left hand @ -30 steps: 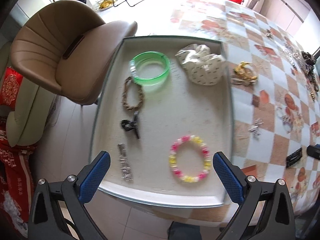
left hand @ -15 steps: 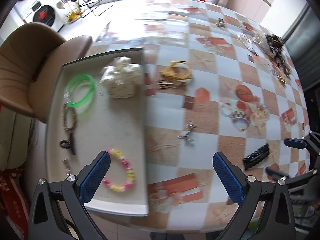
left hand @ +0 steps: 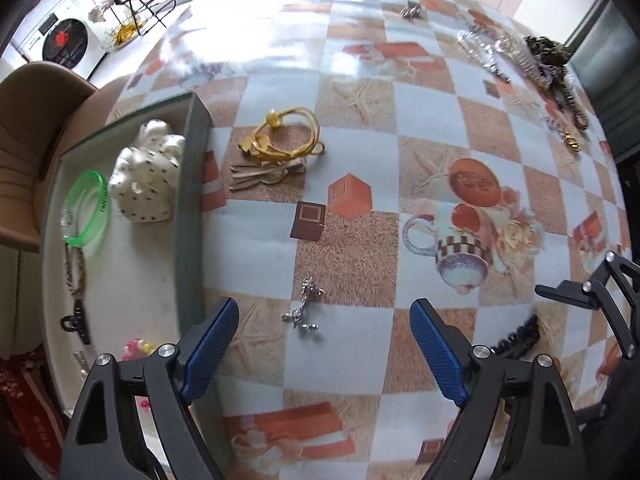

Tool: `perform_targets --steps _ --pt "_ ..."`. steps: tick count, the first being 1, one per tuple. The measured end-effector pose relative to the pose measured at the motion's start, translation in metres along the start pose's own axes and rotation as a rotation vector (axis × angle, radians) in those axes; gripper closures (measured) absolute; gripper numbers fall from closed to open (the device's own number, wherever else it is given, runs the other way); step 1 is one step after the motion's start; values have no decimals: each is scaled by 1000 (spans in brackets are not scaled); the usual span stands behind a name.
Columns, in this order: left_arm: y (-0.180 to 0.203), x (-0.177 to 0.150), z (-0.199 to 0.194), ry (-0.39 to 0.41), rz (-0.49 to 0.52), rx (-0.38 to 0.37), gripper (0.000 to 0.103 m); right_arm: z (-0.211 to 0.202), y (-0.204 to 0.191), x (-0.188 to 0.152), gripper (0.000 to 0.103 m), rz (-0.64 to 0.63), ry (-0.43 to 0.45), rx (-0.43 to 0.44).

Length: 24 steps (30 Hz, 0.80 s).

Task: Organize jewelry
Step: 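Grasp the black rhinestone hair clip with the right tool while the left grasps a silver charm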

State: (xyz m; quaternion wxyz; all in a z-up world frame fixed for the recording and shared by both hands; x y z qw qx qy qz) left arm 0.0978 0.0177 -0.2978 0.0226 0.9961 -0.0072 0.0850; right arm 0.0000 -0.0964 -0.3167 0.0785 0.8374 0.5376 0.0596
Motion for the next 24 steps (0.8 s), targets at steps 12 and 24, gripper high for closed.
perform_targets --steps 12,24 --pt "-9 -6 35 -73 -63 -9 15 4 6 7 46 21 53 111" --pt "1 -2 21 -76 -37 -62 91 -9 8 -9 57 226 17 188"
Point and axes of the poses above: each gripper's, at about its wrist camera, not at the fingertips, and z roughly the way its jaws point, y to its right, x to its top, the point moved 9 cm from there along z, roughly the way its jaws point, and after that the axes turned 14 degrees about -z, right-handed, at the moved point
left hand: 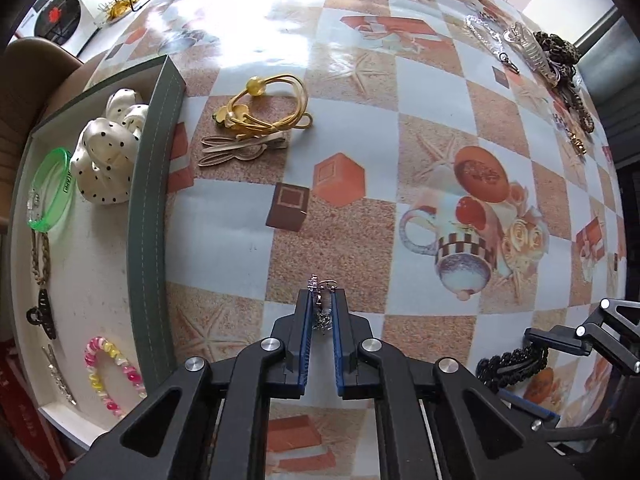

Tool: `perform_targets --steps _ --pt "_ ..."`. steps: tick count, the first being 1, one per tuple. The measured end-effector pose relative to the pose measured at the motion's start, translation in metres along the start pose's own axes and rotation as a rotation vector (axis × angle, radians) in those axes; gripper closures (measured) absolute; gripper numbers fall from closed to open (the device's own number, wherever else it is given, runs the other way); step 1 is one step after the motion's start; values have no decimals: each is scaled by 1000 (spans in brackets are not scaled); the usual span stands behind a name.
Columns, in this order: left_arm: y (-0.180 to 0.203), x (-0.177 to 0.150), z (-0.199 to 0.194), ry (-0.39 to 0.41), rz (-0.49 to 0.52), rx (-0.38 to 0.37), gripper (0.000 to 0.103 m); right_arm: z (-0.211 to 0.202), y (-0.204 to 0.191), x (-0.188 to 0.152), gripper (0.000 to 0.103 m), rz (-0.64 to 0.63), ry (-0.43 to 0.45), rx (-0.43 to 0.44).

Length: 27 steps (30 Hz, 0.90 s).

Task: Organize jewelry
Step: 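Carry the black clip and silver charm into the tray and open both tools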

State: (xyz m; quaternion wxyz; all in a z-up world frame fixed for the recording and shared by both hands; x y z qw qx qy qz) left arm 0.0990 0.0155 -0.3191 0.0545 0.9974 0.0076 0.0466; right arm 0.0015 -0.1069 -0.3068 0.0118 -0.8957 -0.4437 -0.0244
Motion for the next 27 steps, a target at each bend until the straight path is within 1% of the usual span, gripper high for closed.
perform_targets --steps 3,9,13,16,20,21,27 --pt "4 -2 -9 1 -19 -30 91 -5 10 -7 57 105 0 28" --pt "6 -11 -38 16 -81 -107 91 -22 32 -22 57 346 36 115" --pt "2 -24 -57 37 -98 -119 91 -32 46 -25 57 462 72 163" --pt "-4 -25 -70 51 -114 -121 91 -44 51 -24 57 509 98 188" --pt "-13 -28 -87 77 -148 -119 91 -53 58 -19 57 523 127 204" --pt "-16 -29 -90 83 -155 -119 91 -59 46 -20 57 524 135 206" --pt "-39 -33 -112 123 -198 -96 91 -71 36 3 57 508 167 218"
Point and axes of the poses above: each gripper's, at about its wrist camera, not at the fingertips, and z roughly the way its jaws point, y to its right, x to its top, the point moved 9 cm from there along z, roughly the way its jaws point, and after that the axes turned 14 degrees about -z, right-handed, at the moved point
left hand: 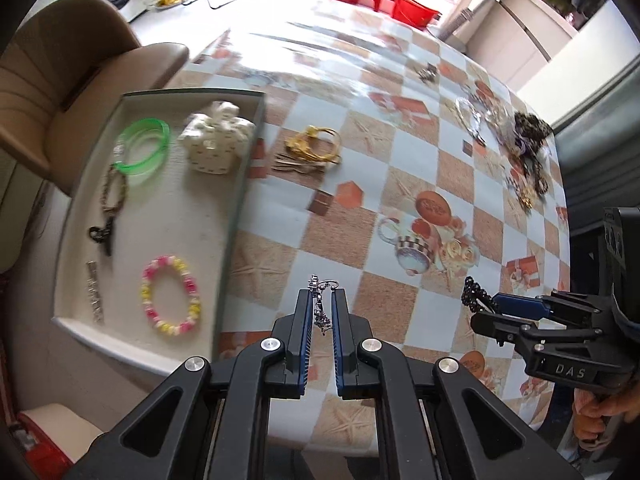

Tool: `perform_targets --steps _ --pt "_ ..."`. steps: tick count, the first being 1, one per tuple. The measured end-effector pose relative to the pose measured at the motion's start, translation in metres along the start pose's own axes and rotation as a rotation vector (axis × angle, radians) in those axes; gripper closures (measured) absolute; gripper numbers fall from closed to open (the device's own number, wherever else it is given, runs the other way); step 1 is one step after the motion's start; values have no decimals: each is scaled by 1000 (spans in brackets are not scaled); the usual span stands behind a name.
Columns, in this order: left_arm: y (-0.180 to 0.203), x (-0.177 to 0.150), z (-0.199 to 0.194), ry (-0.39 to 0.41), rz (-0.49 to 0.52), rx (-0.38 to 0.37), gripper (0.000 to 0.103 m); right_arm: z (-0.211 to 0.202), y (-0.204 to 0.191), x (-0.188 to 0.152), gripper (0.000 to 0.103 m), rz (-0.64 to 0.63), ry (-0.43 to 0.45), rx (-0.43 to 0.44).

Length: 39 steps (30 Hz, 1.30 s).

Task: Organize jewelry
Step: 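Carry the black clip and silver charm into the tray and open both tools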

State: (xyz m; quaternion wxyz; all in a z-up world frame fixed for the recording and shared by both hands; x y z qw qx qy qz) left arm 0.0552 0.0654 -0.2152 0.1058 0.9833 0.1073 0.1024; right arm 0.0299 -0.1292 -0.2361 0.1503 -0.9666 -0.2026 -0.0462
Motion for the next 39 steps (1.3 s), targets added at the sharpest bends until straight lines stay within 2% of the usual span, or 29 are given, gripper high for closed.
perform_targets --steps 10,16,24,31,39 --pt "-51 16 -38 82 -101 49 91 -5 -35 35 57 -66 34 27" --pt "-82 25 -40 89 -143 62 91 -3 -44 48 57 -83 38 8" --pt "-116 43 -27 46 -89 37 91 8 -59 64 57 -42 38 -43" --pt "-142 57 -11 16 -29 36 91 22 -97 94 57 -50 47 -78" --pt "-156 68 8 -1 -6 34 91 45 -138 130 57 -86 44 -68"
Point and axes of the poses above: each gripper's, at about its wrist camera, not at the fingertips, and z roughly the way its jaws point, y to its right, x to its top, the point moved 9 cm from there along z, roughly the way its jaws point, and after that the axes turned 14 degrees about -z, right-handed, at the moved point
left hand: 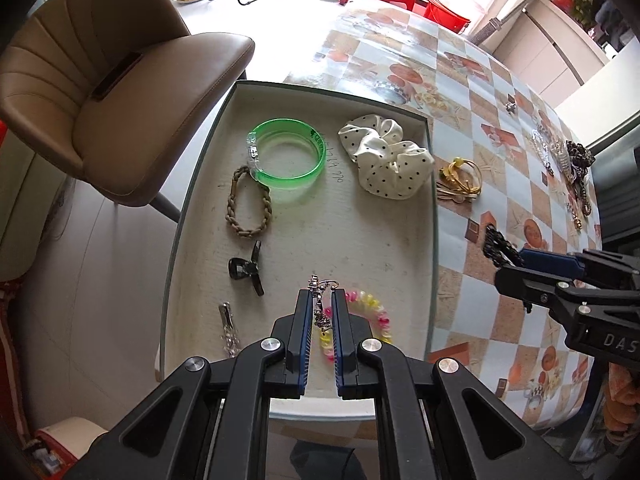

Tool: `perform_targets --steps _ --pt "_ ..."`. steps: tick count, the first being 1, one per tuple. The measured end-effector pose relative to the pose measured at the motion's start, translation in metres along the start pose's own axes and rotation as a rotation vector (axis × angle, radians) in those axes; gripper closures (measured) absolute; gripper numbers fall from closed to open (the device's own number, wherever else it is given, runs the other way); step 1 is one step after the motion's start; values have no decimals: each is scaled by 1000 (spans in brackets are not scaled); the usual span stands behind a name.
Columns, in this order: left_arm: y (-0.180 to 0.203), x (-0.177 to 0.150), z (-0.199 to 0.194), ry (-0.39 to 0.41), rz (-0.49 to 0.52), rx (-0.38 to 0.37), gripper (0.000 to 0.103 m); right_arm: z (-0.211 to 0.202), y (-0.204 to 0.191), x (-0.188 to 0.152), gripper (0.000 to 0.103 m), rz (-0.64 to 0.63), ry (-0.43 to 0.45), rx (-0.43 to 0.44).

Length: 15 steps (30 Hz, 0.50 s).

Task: Organize jewelry
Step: 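Carry the black clip and silver charm into the tray and open both tools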

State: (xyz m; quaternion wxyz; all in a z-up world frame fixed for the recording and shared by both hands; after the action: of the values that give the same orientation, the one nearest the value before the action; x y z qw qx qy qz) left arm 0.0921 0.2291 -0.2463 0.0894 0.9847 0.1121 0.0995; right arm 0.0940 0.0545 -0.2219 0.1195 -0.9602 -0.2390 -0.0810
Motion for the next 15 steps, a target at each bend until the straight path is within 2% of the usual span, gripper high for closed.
perform_targets --steps 7,15 --pt "-5 7 10 4 3 7 91 20 -18 26 57 21 -5 32" --pt "-9 10 22 1 -8 6 91 41 -21 39 57 76 -31 73"
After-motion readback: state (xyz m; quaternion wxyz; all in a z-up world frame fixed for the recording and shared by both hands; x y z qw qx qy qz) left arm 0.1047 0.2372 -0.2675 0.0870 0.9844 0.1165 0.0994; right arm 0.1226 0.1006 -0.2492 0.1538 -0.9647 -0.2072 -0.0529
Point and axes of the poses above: each gripper's, at about its wrist camera, not at the fingertips, and z roughly the way its jaws point, y to its right, x to its top, the point moved 9 cm from there along z, roughly the way its jaws point, and after that the axes turned 14 degrees about -z, right-handed, at the moved point
